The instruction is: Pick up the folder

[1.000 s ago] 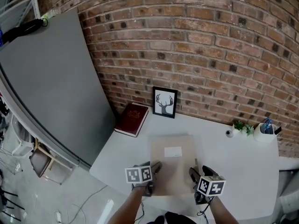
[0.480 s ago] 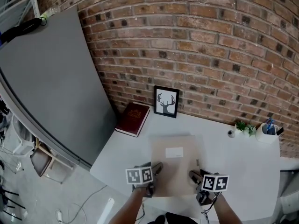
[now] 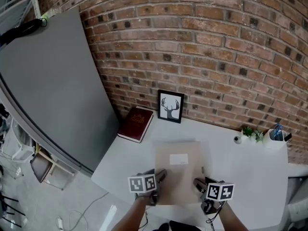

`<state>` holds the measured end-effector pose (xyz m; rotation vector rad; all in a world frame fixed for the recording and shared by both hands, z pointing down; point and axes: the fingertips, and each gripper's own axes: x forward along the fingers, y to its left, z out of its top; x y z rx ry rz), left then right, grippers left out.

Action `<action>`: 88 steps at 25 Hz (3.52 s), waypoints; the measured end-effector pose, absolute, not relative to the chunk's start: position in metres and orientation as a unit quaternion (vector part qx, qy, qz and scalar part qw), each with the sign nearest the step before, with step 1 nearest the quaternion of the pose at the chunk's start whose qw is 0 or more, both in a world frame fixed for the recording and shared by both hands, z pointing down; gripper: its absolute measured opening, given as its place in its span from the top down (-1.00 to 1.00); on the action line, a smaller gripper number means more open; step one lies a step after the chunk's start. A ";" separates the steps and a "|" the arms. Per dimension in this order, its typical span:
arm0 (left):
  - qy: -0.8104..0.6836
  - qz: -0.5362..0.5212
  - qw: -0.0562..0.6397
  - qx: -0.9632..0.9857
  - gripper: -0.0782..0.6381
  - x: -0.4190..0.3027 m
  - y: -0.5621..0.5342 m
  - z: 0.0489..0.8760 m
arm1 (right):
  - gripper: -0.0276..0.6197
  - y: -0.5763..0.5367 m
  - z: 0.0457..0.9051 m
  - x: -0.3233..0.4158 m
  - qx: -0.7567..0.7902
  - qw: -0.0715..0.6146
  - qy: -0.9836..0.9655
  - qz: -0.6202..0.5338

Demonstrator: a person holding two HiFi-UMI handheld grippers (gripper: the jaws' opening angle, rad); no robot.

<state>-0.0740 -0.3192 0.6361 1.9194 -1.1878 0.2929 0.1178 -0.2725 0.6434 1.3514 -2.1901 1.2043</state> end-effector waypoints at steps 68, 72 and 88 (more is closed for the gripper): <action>-0.543 -0.079 0.082 0.832 0.09 -0.108 -0.318 0.329 | 0.16 -0.298 0.379 0.081 0.481 -0.016 -0.862 0.157; -0.541 -0.079 0.073 0.834 0.09 -0.107 -0.314 0.323 | 0.17 -0.295 0.375 0.081 0.482 -0.021 -0.862 0.156; -0.544 -0.086 0.055 0.833 0.09 -0.108 -0.305 0.310 | 0.20 -0.289 0.363 0.081 0.481 -0.036 -0.864 0.146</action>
